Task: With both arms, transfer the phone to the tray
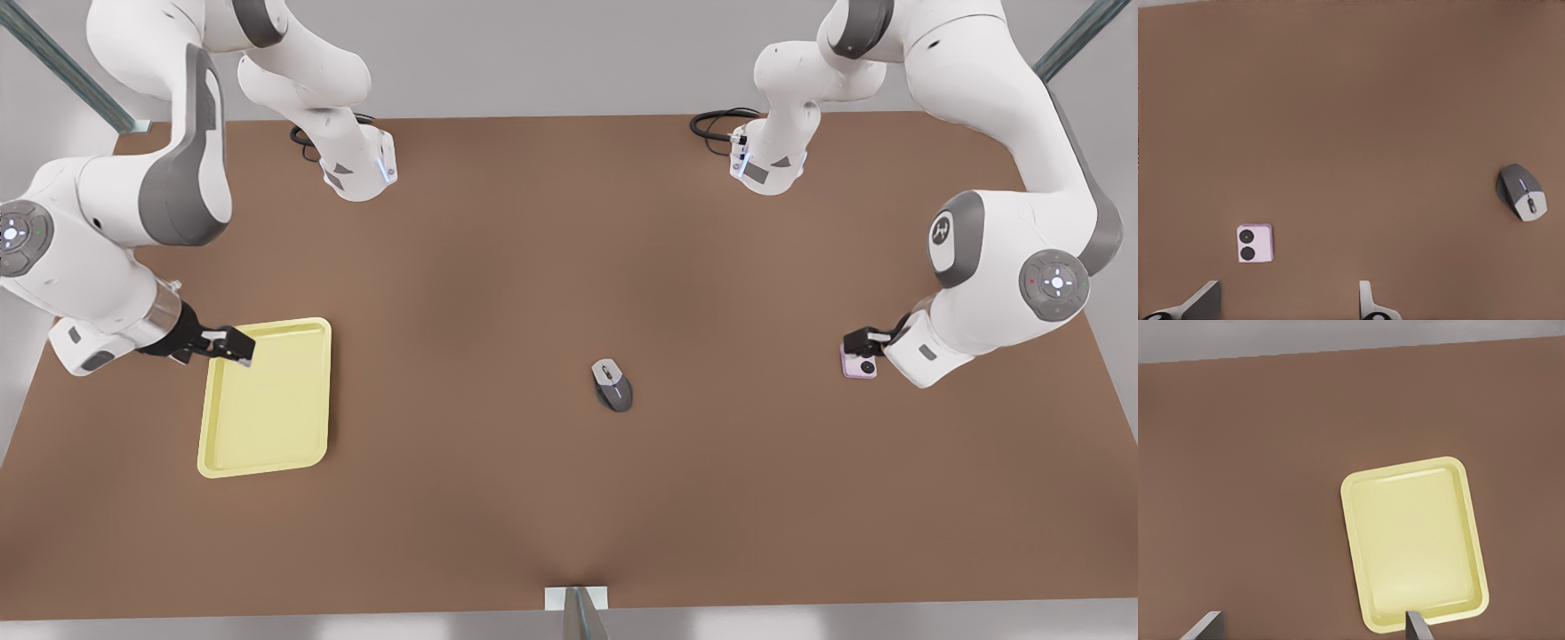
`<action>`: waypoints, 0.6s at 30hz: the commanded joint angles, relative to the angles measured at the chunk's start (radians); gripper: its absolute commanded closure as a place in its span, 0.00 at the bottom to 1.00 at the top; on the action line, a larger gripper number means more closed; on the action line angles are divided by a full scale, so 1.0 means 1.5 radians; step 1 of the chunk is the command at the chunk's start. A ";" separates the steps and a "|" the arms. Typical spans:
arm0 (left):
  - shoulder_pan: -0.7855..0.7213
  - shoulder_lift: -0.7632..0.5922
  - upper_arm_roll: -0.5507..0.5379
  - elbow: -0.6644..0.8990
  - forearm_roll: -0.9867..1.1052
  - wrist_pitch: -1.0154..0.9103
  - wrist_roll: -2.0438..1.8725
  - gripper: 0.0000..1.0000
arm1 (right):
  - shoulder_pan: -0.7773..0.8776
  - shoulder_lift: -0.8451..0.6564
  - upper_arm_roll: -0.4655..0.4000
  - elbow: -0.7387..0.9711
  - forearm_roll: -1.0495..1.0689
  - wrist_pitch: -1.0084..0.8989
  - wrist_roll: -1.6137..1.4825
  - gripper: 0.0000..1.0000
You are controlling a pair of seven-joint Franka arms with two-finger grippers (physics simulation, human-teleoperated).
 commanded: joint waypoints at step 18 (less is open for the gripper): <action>0.015 0.013 0.180 -0.578 -0.089 0.699 0.334 0.00 | 0.001 -0.003 0.002 0.000 -0.016 0.006 0.038 0.00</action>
